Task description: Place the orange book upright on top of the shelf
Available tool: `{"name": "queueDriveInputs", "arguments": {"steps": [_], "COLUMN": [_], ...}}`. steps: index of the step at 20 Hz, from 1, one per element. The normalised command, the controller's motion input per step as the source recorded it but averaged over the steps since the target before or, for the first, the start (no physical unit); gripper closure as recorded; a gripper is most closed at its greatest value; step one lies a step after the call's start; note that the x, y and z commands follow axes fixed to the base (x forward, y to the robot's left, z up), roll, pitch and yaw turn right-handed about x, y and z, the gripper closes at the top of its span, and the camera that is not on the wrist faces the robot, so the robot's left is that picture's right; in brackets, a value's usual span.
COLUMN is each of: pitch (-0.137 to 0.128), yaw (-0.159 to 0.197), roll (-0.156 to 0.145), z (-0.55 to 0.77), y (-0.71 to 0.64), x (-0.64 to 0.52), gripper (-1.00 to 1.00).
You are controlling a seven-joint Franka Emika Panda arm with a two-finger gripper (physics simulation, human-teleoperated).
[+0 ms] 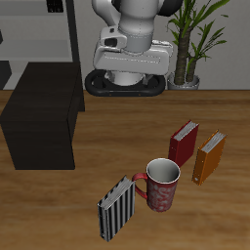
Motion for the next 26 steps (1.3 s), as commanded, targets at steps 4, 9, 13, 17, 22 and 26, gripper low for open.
{"name": "queueDriveInputs", "arguments": {"steps": [4, 9, 13, 17, 22, 26], "pitch": [-0.028, -0.043, -0.02, -0.021, -0.013, -0.043], "yaw": [-0.056, -0.041, -0.052, -0.05, -0.023, -0.034], "roll": [-0.02, -0.037, -0.016, 0.012, 0.006, 0.022], "z": [0.07, -0.03, -0.13, -0.19, -0.12, -0.12], "y": [0.37, 0.4, 0.5, 0.71, 0.5, 0.62], "x": [0.08, 0.18, 0.14, 0.17, 0.03, 0.07], "gripper": [-1.0, -1.0, -1.0, -1.0, -1.0, -1.0]}}
